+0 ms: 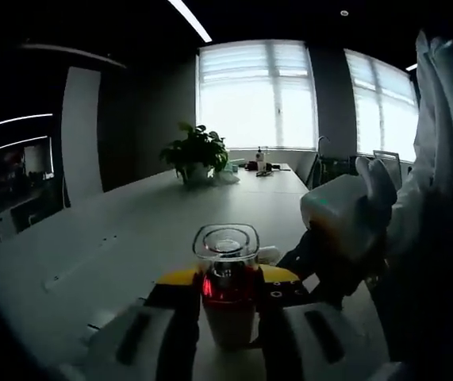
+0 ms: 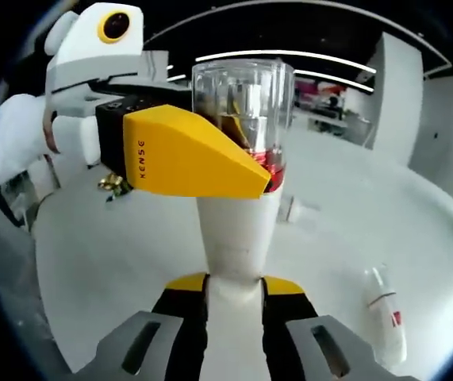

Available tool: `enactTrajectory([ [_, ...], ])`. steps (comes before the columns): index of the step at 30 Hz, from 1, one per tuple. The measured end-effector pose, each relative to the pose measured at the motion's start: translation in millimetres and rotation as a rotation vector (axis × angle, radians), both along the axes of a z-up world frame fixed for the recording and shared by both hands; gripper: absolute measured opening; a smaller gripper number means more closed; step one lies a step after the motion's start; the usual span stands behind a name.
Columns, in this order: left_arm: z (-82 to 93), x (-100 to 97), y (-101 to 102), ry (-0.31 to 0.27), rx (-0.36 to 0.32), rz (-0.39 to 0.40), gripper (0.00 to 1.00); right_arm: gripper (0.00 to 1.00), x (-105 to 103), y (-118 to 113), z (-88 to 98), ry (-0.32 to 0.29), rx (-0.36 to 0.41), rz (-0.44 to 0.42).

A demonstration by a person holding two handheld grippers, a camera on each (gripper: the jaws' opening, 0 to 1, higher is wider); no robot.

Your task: Arrange the skincare products in the storage area until every visible bottle or jar stands upright without overlapping.

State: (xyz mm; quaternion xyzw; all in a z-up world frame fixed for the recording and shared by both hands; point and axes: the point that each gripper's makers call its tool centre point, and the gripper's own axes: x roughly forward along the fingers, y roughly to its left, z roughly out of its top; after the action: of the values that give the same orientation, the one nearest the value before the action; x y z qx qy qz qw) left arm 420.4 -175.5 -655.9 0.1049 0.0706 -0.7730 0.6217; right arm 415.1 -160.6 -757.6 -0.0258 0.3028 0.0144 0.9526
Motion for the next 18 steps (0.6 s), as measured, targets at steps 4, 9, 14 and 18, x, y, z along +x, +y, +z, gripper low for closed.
enactTrajectory([
  [4,0.8,0.0,0,-0.017,-0.006,-0.003,0.25,0.18,-1,0,2.4,-0.005,0.005,0.002],
  [9,5.5,3.4,-2,-0.005,-0.020,0.015,0.29,0.22,-1,3,5.8,-0.019,0.039,0.011],
  [14,10.2,4.5,1,0.004,-0.023,0.025,0.31,0.28,-4,4,7.3,-0.012,0.047,0.022],
  [18,17.0,7.0,11,0.022,-0.042,0.045,0.32,0.35,-13,5,13.0,-0.022,0.076,0.056],
])
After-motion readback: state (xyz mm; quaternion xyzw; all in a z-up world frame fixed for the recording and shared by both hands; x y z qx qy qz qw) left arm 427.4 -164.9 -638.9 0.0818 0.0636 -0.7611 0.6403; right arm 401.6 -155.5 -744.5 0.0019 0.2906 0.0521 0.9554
